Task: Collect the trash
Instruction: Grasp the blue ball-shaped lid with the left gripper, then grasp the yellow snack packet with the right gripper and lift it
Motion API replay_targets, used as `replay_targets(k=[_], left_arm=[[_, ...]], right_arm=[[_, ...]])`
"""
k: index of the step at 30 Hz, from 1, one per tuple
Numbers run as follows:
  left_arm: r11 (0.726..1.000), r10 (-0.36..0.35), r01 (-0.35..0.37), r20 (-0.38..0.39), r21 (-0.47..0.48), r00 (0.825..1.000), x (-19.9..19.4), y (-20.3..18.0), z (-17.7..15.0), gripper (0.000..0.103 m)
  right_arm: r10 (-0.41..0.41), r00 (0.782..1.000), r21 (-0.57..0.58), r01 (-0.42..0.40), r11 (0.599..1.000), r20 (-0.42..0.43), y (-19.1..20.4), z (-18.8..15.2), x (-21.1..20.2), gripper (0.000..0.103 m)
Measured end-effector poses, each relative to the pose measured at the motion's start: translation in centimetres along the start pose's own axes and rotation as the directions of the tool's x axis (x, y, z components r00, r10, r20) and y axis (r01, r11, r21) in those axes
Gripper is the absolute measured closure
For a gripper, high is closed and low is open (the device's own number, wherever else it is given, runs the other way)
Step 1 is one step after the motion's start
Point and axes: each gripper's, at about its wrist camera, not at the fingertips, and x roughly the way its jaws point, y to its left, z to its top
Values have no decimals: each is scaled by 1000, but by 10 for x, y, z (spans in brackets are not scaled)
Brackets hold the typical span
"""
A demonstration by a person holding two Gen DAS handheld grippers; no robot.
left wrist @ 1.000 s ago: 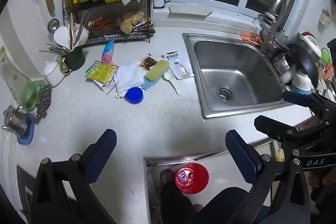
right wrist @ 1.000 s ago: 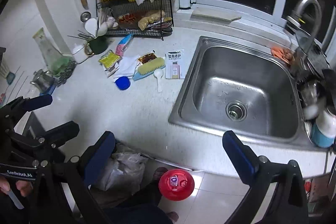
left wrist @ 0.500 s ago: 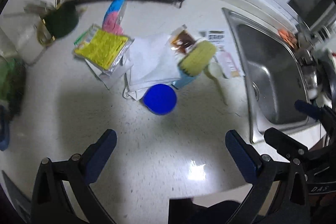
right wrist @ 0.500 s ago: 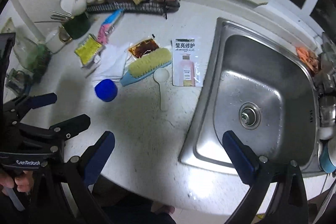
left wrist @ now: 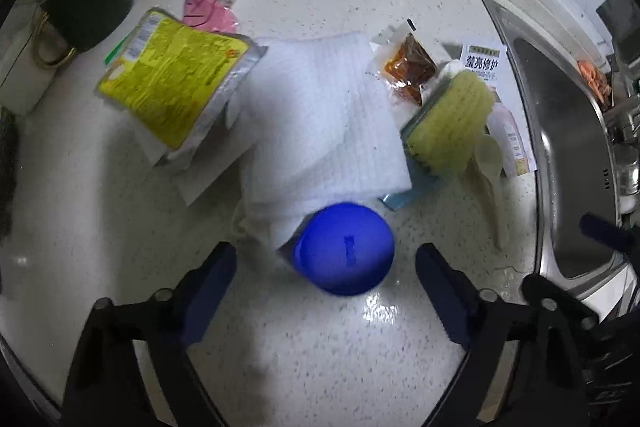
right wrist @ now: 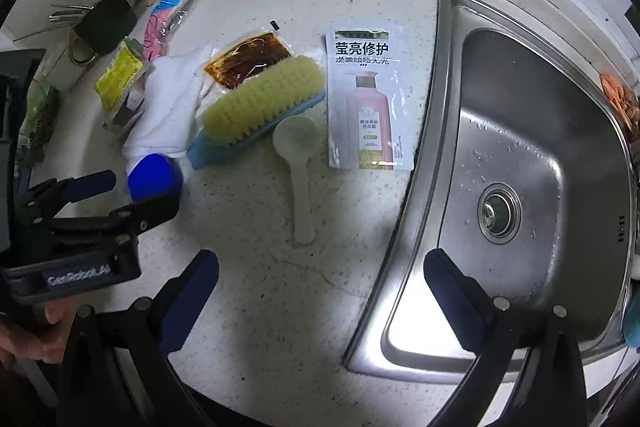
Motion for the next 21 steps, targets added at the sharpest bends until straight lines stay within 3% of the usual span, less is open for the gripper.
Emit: replay_targets(k=[4,6,7,11,15,21], left_arm=[[999,46,-47,15,20,999,-1,-5,1,36],[999,47,-47,17,13,999,-4,-6,1,55],[999,45,-45,15,0,999,-6,-4,0,57],[999,36,-36,14,-24,999,-12,2,-10,57],[997,-23,27,52,-69,998,-34,20,-27,57],[988,51,-33,117,-152,992,-75,65,-42,57]], right_arm=[[-14,1000,15,14,1000,22,-8,9,-6,0],[-18,999,21,18,1000,26,-11,12,-8,0],[-18,999,22,17,1000,28,-12,12,-7,0],[-7,1000,21,7,1000,27,-10,11,-8,0],[24,999,-20,-24,1000,24,2,12,-8,0],[71,996,-136,-64,989,53,42,31,-15,0]])
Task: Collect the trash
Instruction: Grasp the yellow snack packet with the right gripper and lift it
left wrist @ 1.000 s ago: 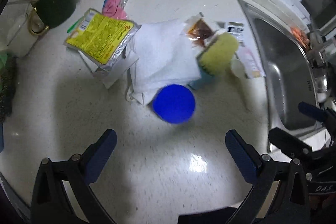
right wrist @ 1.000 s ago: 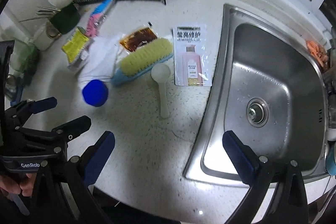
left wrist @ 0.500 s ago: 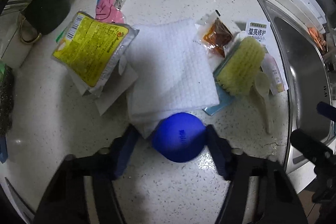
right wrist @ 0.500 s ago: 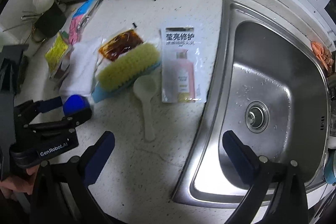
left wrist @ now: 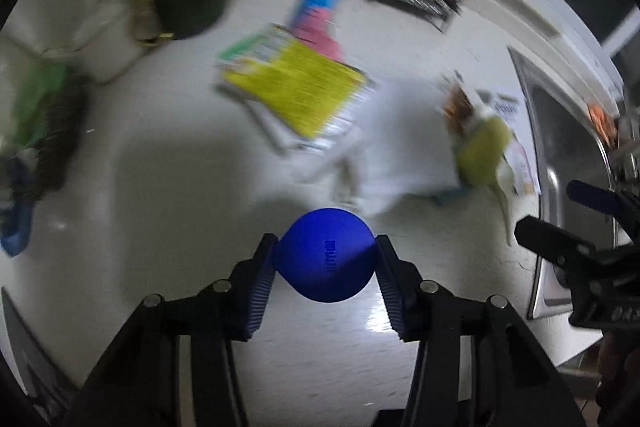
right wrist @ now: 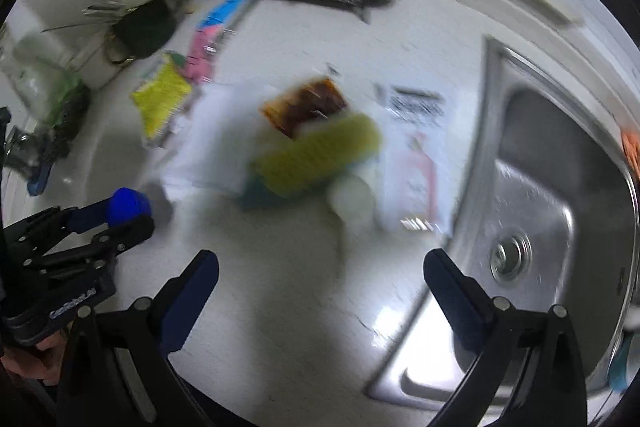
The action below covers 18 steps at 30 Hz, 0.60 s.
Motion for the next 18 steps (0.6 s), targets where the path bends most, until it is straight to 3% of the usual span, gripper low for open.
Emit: replay_targets(k=[7,14,18], left_arm=[[993,76,-69,72,-98,995,-28,77,14,57],[988,101,-93,62,-127,993,-12,110,30,57],[990,91,-85,50,-116,995,-1,111,33,57]], right_arm=[[72,996,-162,-64,985,44,64,48,9,1],[83,996,-299,-71,951,28,123,89,50,1],[66,998,-332,-62,941,0,140,99,71,10]])
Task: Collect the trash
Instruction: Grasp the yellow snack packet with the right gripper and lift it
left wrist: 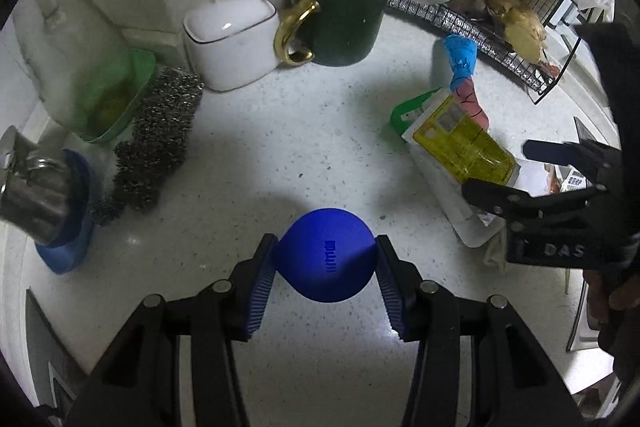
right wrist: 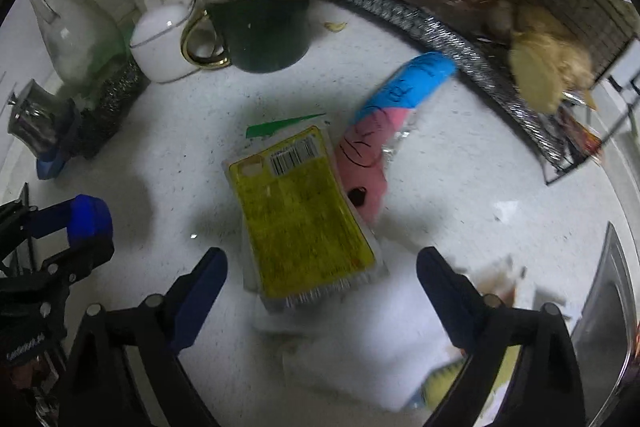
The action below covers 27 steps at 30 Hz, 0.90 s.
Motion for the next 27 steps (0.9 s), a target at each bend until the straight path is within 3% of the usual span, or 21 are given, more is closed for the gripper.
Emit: replay_targets(k=[3,12,19,27], left_arm=[[1000,-13,13,-9,2,1000,7,-1,1,57],[999,-39,39,-21,16,999,16,-8,2,57],[999,-34,35,-25,14,999,10,-11,-3,57],[996,-71,72,-13,53,997,-4,-32,-9,57]], right_arm=[[5,999,1,-5,1000,-32,2,9,14,24],[59,996,2,-59,998,-59,5,15,23,36],[56,997,-21,-57,998,-50,-3,-6,6,49],[85,996,33,-85,996,-13,-15,-19,-21,51]])
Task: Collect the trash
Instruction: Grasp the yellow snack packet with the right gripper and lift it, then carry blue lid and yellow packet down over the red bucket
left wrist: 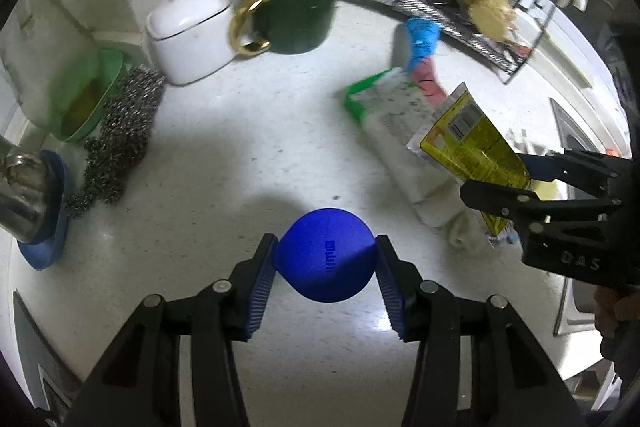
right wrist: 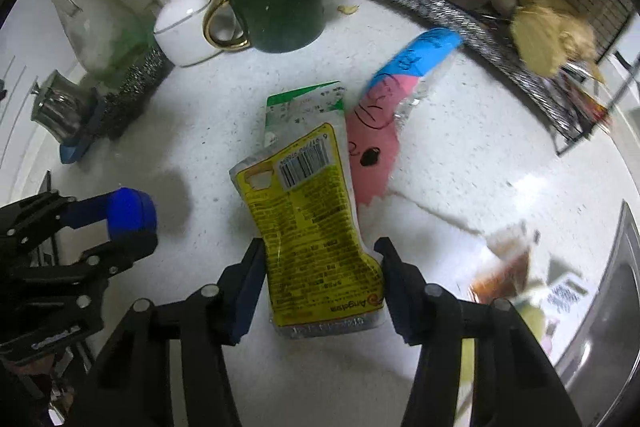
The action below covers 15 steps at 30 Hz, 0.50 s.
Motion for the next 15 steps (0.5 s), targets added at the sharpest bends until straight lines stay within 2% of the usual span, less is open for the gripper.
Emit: replay_targets(k=[6,15], left_arm=[[996,-46,45,15,80,999,-15,-40,-8,57],[965,-109,96,41,243,993,-49,-119,-56,57]], right_arm=[[-25,999,67,22,998,45,-15,-28,-39,51],[-95,987,224,64,973,131,-31,-126,-106,51]])
